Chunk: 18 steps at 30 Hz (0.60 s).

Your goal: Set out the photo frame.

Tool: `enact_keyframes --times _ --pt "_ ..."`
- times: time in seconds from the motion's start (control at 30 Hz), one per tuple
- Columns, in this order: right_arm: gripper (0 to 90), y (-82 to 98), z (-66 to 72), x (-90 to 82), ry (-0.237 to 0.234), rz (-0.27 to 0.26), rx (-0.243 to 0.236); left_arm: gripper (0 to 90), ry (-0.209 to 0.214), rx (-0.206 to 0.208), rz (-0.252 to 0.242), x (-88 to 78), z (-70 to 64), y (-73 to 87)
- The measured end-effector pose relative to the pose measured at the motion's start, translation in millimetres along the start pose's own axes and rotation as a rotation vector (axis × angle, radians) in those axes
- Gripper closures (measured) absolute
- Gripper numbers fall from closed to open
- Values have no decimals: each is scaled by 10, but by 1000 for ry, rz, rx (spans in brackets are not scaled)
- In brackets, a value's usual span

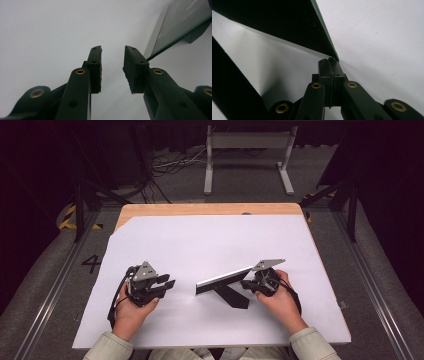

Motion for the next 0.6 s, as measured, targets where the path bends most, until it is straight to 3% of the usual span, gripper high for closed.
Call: enact_keyframes --times 0.6 --pt "900 -51 -138 45 2 8 59 685 6 6 13 41 -25 10"
Point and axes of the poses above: each handheld gripper's, and its own axes: x roughly forward along the jaws, y roughly out of its underside, z roughly to its left, the point moved 5 cm from there along x, roughly forward along the jaws, and after that the axes turned 10 degrees about -x, right-handed, at the moved point
